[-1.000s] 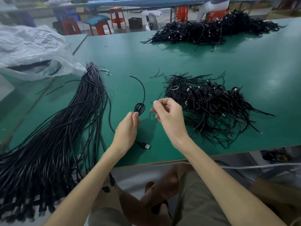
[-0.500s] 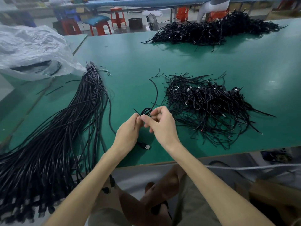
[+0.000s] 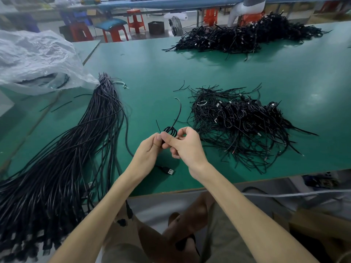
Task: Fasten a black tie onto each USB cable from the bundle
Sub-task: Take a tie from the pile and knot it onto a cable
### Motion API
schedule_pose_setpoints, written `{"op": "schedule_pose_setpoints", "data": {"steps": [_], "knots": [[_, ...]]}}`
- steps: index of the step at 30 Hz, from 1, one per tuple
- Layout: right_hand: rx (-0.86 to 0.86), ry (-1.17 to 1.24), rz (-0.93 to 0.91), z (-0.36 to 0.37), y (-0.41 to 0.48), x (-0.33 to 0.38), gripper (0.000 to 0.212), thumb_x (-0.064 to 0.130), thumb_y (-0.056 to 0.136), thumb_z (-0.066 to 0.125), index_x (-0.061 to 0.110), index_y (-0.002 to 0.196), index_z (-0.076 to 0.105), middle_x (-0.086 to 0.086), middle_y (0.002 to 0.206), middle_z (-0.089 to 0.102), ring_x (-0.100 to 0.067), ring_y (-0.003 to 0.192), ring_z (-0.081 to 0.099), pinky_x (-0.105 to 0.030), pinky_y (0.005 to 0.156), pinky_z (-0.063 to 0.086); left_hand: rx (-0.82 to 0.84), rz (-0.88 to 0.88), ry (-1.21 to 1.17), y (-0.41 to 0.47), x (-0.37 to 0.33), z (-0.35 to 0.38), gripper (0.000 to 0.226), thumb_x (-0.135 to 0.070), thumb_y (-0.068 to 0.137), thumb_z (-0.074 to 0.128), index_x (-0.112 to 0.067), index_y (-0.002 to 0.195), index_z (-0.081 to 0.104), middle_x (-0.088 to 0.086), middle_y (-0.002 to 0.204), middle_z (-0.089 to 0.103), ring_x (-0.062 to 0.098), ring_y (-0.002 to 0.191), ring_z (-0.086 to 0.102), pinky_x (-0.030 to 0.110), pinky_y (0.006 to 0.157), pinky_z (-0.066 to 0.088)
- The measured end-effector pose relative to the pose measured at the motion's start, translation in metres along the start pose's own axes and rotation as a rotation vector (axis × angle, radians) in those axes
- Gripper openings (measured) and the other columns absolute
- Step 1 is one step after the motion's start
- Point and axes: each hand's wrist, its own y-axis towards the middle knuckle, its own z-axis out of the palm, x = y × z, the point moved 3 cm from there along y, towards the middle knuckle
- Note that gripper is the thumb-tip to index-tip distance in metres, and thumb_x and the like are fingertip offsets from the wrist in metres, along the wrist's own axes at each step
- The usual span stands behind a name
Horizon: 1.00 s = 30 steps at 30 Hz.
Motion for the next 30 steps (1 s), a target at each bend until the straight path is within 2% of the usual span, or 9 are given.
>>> {"op": "schedule_pose_setpoints", "data": {"steps": [2, 6, 10, 13, 16, 18, 22, 27, 30], "knots": [[0.004, -0.002, 0.026, 0.0004, 0.0000, -0.0005, 0.044, 0.028, 0.086, 0.083, 0.015, 0.099, 0.044, -0.007, 0.074, 0.073, -0.009, 0.050, 0.050, -0.020, 0.046, 0.041, -0.007, -0.014, -0.051, -0.0002, 0.0010, -0.0003, 0.042, -0.030, 0.112, 0.031, -0.012, 0.084, 0.057, -0.018, 0.071, 0.061, -0.003, 0.062, 0.050, 0.011, 0.062, 0.040], [0.012, 0.097, 0.091, 0.0040, -0.0024, -0.0059, 0.044, 0.028, 0.087, 0.082, 0.011, 0.108, 0.047, -0.006, 0.074, 0.073, -0.008, 0.051, 0.050, -0.019, 0.046, 0.042, -0.011, -0.025, -0.102, 0.0000, 0.0005, 0.0007, 0.044, -0.029, 0.112, 0.030, -0.014, 0.081, 0.057, -0.018, 0.068, 0.060, -0.005, 0.058, 0.049, 0.007, 0.058, 0.039], [0.013, 0.139, 0.116, 0.0063, -0.0025, -0.0087, 0.044, 0.026, 0.089, 0.080, 0.003, 0.114, 0.053, -0.007, 0.072, 0.072, -0.008, 0.050, 0.050, -0.020, 0.045, 0.041, -0.005, -0.017, -0.054, 0.0014, -0.0003, 0.0009, 0.046, -0.036, 0.110, 0.030, -0.019, 0.076, 0.055, -0.019, 0.066, 0.059, -0.003, 0.057, 0.049, 0.010, 0.058, 0.038], [0.024, 0.132, 0.087, 0.0069, -0.0035, -0.0085, 0.045, 0.026, 0.090, 0.080, 0.001, 0.116, 0.053, -0.007, 0.073, 0.072, -0.008, 0.052, 0.052, -0.020, 0.048, 0.043, -0.030, -0.017, -0.036, 0.0004, -0.0001, -0.0007, 0.047, -0.029, 0.113, 0.032, -0.025, 0.073, 0.056, -0.019, 0.064, 0.061, -0.004, 0.056, 0.051, 0.009, 0.058, 0.038], [0.084, 0.170, 0.062, 0.0081, -0.0057, -0.0082, 0.045, 0.021, 0.089, 0.080, 0.001, 0.117, 0.051, -0.007, 0.074, 0.072, -0.011, 0.055, 0.053, -0.022, 0.050, 0.044, -0.057, -0.054, -0.056, 0.0011, 0.0005, -0.0028, 0.051, -0.035, 0.112, 0.034, -0.015, 0.071, 0.055, 0.001, 0.066, 0.065, 0.008, 0.061, 0.052, 0.022, 0.061, 0.040], [0.136, 0.150, 0.041, 0.0074, -0.0061, -0.0068, 0.042, 0.015, 0.089, 0.080, 0.004, 0.118, 0.051, -0.008, 0.077, 0.073, -0.013, 0.058, 0.056, -0.024, 0.054, 0.045, -0.081, -0.097, -0.131, 0.0013, -0.0001, -0.0045, 0.054, -0.038, 0.112, 0.036, -0.017, 0.066, 0.055, 0.012, 0.064, 0.062, 0.014, 0.059, 0.048, 0.024, 0.057, 0.038], [0.218, 0.038, -0.026, 0.0015, -0.0045, -0.0015, 0.041, 0.011, 0.089, 0.079, 0.017, 0.121, 0.054, -0.005, 0.080, 0.074, -0.015, 0.065, 0.061, -0.028, 0.060, 0.048, -0.098, -0.140, -0.231, 0.0000, -0.0033, -0.0055, 0.061, -0.034, 0.112, 0.036, -0.029, 0.054, 0.053, -0.009, 0.050, 0.047, 0.005, 0.047, 0.030, 0.018, 0.046, 0.025], [0.310, -0.030, -0.050, 0.0002, -0.0023, -0.0011, 0.055, 0.012, 0.088, 0.080, 0.021, 0.136, 0.055, -0.006, 0.083, 0.074, -0.019, 0.069, 0.062, -0.030, 0.065, 0.048, -0.075, -0.185, -0.301, -0.0018, -0.0030, -0.0072, 0.056, -0.034, 0.110, 0.040, -0.028, 0.055, 0.052, -0.007, 0.052, 0.044, 0.005, 0.046, 0.025, 0.017, 0.044, 0.023], [0.401, -0.012, -0.011, 0.0009, -0.0021, -0.0008, 0.055, 0.013, 0.088, 0.080, 0.023, 0.137, 0.058, -0.005, 0.080, 0.071, -0.019, 0.068, 0.057, -0.028, 0.064, 0.046, -0.030, -0.170, -0.304, -0.0039, -0.0038, -0.0060, 0.053, -0.041, 0.105, 0.042, -0.025, 0.058, 0.063, -0.004, 0.052, 0.055, 0.003, 0.044, 0.035, 0.014, 0.044, 0.026]]}}
